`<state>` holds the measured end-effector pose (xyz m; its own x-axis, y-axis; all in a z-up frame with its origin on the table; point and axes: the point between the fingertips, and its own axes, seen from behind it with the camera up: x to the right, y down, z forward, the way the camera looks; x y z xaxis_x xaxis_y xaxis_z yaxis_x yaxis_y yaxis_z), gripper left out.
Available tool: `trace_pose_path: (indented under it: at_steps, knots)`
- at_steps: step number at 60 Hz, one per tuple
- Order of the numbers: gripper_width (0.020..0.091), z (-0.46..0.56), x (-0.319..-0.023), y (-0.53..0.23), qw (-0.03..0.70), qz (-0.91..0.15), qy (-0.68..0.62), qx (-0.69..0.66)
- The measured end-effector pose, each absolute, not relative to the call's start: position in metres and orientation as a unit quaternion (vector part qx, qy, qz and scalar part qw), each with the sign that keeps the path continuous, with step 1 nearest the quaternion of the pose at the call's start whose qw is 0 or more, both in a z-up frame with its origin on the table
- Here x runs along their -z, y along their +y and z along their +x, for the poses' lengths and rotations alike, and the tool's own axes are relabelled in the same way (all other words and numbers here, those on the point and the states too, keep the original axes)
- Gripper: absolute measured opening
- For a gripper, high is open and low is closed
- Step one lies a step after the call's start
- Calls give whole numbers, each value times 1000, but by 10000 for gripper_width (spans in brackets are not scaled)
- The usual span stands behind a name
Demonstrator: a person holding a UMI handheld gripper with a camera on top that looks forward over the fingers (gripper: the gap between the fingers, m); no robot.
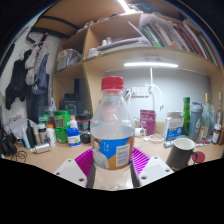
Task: Pour water
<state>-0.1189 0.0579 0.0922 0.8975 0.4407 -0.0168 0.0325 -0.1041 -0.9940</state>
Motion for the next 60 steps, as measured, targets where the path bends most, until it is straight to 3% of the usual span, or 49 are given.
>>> trace_pose_path:
  at_steps: [13, 28, 45, 60]
  knots:
    - [513, -123, -96, 63, 636, -730, -173, -181]
    - [512, -86, -205, 88, 617, -678, 29, -398]
    - [507, -32, -211, 138, 353, -549, 352, -671]
    - [512, -31, -210, 147, 175, -437, 460, -753]
